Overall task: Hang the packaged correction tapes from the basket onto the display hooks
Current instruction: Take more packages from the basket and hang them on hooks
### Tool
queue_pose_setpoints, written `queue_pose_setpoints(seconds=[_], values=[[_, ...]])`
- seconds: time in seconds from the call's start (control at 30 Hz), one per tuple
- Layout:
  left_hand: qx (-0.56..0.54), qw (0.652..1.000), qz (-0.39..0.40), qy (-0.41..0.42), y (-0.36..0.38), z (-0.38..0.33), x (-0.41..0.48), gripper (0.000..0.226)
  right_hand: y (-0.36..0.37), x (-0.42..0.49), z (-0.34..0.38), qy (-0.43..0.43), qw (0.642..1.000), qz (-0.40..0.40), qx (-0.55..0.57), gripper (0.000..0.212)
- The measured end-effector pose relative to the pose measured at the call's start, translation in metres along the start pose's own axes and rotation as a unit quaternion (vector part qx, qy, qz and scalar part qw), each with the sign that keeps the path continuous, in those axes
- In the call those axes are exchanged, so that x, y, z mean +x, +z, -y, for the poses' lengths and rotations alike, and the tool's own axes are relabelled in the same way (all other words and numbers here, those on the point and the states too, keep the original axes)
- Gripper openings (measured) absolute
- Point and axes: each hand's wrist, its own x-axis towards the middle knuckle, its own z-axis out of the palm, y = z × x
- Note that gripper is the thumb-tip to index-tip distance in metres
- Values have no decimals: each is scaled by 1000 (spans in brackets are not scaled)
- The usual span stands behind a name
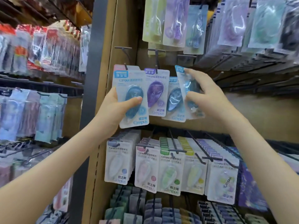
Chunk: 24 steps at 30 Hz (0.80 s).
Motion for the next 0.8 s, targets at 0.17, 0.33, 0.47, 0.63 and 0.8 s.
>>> queue_pose_setpoints(seconds=[0.17,0.33,0.47,0.63,0.8], values=[[10,1000,30,3,13,4,5,47,-16,-13,-42,86,996,7,24,71],[24,999,35,13,29,14,12,55,-14,-16,-70,116,990,38,-64,73],[38,999,18,20,41,23,16,55,-1,-11,-76,117,974,130,-144,71],[67,997,9,23,52,27,16,48,12,-11,-76,99,957,214,-171,75],[62,998,1,14,51,25,13,54,-6,-19,-73,134,974,119,-135,75]])
